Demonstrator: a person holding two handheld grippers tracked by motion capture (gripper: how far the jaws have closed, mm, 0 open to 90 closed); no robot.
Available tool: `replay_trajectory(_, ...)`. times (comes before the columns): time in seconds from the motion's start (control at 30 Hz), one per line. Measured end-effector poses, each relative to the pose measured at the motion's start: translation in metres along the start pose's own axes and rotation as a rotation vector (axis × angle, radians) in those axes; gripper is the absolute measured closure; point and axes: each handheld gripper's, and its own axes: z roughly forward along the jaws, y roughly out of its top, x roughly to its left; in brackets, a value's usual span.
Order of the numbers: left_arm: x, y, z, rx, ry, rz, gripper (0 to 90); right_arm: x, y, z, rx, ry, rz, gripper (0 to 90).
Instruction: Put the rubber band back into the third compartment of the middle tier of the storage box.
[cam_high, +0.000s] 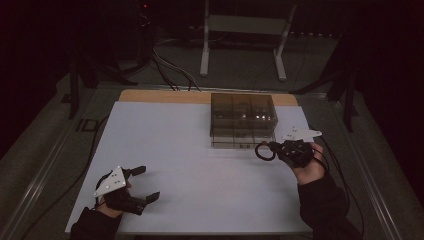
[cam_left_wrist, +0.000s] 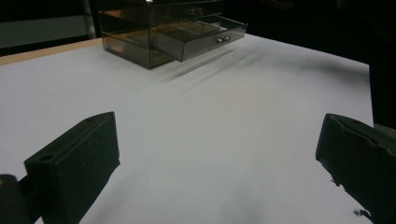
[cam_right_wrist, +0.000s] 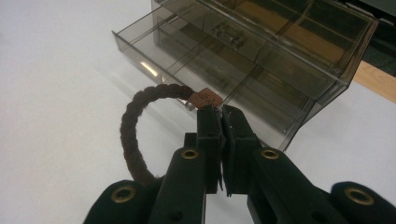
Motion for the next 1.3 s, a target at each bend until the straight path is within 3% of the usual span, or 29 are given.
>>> replay_trajectory(1.3, 0.000, -0.001, 0.001, 0.006, -0.002, -0.004, 0.3, -0.038, 0.030, 0.025, 0.028, -0.033, 0.034, 86.5)
